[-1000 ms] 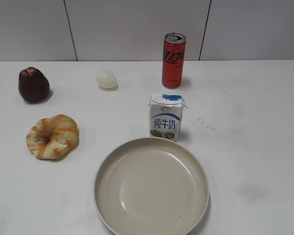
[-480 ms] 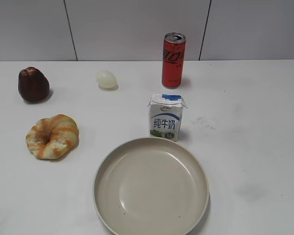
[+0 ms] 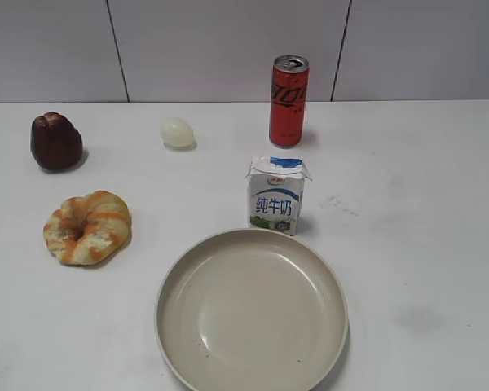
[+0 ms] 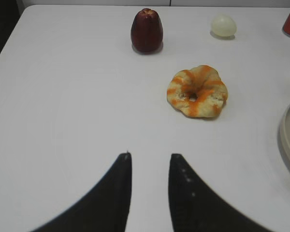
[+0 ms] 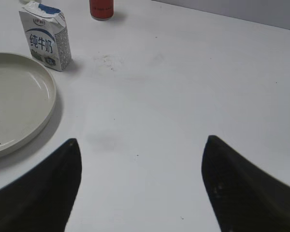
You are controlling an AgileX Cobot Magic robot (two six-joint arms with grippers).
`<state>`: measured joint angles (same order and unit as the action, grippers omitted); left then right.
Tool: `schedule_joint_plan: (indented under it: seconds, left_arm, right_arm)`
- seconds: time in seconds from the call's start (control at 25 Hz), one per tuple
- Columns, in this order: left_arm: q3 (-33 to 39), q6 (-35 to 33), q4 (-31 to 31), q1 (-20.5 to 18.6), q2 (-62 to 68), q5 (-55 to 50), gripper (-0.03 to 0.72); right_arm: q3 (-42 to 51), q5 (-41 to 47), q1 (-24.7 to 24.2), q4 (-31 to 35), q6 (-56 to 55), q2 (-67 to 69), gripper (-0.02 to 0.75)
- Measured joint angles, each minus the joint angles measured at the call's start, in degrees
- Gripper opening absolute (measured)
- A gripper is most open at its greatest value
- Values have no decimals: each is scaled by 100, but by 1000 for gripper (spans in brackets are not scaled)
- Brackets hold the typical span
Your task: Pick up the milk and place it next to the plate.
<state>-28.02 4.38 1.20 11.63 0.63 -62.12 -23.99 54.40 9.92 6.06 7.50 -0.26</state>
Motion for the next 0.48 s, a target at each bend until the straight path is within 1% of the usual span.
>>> schedule_joint_plan:
  seconds: [0.48]
  left_arm:
    - [0, 0, 0, 0, 0, 0, 209]
  right_arm:
    - [0, -4, 0, -6, 0, 0, 587]
